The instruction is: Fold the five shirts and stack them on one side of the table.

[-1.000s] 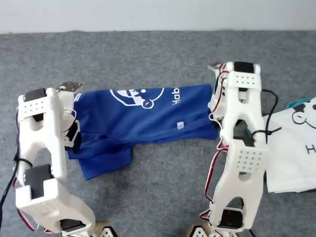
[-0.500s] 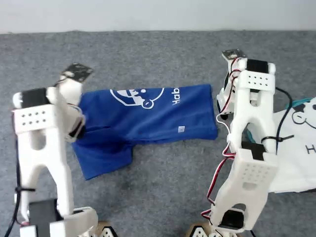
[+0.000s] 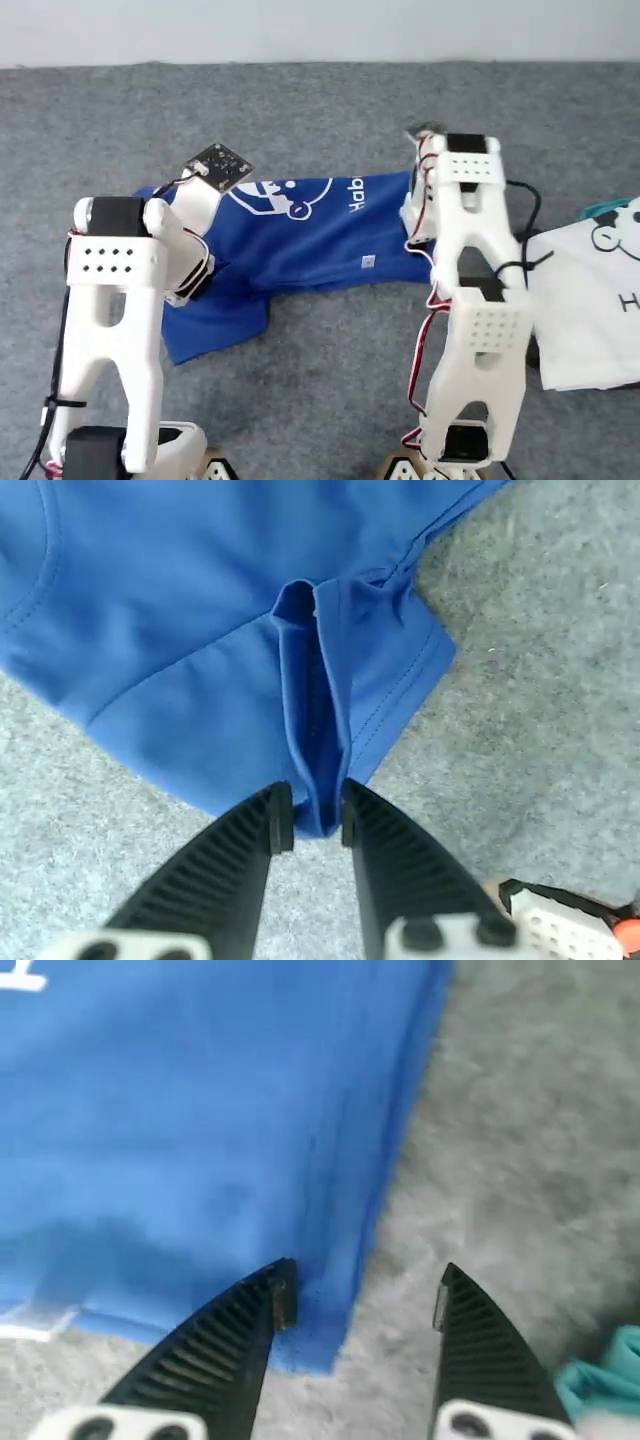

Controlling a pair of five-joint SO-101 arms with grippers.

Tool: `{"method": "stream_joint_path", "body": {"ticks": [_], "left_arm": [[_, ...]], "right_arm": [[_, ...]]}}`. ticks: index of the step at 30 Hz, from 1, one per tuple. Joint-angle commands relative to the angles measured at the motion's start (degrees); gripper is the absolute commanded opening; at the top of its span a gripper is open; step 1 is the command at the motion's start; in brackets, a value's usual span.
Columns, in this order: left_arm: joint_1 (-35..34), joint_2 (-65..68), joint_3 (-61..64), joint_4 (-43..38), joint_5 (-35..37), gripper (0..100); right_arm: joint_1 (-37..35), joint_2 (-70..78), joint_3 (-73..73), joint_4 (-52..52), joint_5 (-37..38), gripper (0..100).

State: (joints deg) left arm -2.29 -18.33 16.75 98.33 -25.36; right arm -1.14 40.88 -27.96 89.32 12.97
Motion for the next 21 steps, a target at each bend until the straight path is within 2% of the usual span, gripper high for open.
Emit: {"method": "stream_joint_path", "body": {"ticks": [1,7,10,21], "left_arm": [[0.35,-1.85,0.22,0.44,-0.53,9],[0.35,-1.49,0.22,0.44,-0.62,9],[-0.09,-1.76,0.22,0.44,-0.62,9],[-21.89,-1.32,-4.18,-1.23,-0.62,9]], "right_arm": [[-0.13,2.07,-0.26,-1.54,-1.05,21.2],[-1.89,5.58,-0.26,-1.45,-0.70,7.0],[-1.89,7.08,-0.26,-1.45,1.32,6.0],[-1.71,8.84,-0.26,-1.01,2.46,5.7]]}}
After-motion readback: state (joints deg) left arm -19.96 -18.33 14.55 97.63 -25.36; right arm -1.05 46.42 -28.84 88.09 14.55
